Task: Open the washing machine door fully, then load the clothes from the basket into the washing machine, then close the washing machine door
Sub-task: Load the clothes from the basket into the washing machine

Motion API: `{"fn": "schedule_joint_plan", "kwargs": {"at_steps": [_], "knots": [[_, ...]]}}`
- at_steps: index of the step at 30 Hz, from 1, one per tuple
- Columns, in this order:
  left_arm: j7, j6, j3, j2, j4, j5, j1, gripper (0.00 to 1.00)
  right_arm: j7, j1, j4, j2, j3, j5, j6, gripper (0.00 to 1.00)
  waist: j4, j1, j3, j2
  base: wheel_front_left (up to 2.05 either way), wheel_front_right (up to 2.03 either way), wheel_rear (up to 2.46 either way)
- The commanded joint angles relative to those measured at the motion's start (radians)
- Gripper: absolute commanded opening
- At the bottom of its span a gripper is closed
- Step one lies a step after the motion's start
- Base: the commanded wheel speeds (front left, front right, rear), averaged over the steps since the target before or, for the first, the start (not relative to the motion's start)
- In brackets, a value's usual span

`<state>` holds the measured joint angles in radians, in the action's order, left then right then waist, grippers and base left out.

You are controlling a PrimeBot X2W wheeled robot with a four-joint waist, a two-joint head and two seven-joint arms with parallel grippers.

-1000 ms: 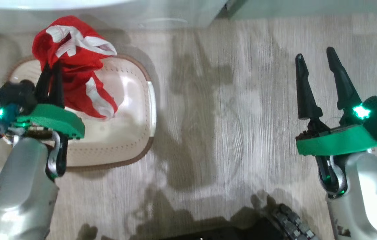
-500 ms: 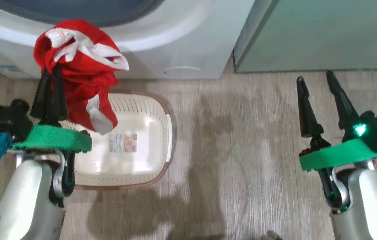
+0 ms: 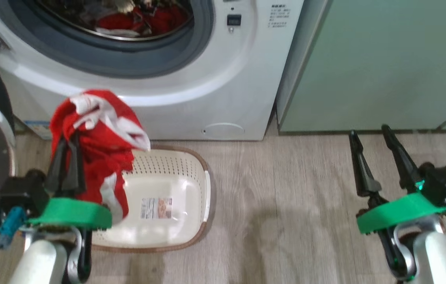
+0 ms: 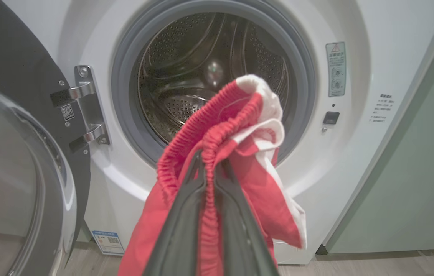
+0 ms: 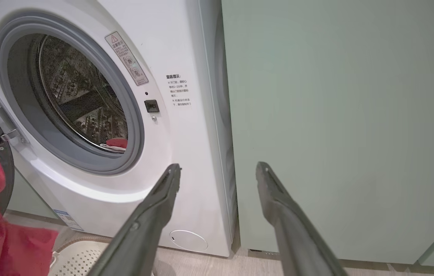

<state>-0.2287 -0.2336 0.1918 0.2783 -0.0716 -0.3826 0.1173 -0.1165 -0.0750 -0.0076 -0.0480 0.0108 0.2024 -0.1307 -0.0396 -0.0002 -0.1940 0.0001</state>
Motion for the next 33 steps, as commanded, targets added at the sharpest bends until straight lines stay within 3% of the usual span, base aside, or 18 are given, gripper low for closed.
{"fn": "schedule_joint_plan", "kwargs": {"at_steps": [1,14,33], "knots": [[0.003,-0.01,-0.034,0.03,-0.041,0.006,0.012,0.0,0.006,0.005,-0.039,-0.002,-0.013,-0.003,0.0,1.0,0.002,0.0002,0.033,-0.0001,0.0,0.0,0.0],[0.052,-0.029,0.0,0.043,-0.054,0.012,-0.108,0.0,0.051,0.11,-0.072,-0.002,0.006,-0.011,0.0,1.0,0.008,0.0002,0.132,-0.0001,0.0,0.0,0.0],[0.06,-0.035,0.015,0.046,-0.048,0.004,-0.115,0.0,0.071,0.127,-0.109,-0.002,0.019,-0.018,0.0,1.0,0.015,0.0002,0.14,-0.0001,0.0,0.0,0.0]]}}
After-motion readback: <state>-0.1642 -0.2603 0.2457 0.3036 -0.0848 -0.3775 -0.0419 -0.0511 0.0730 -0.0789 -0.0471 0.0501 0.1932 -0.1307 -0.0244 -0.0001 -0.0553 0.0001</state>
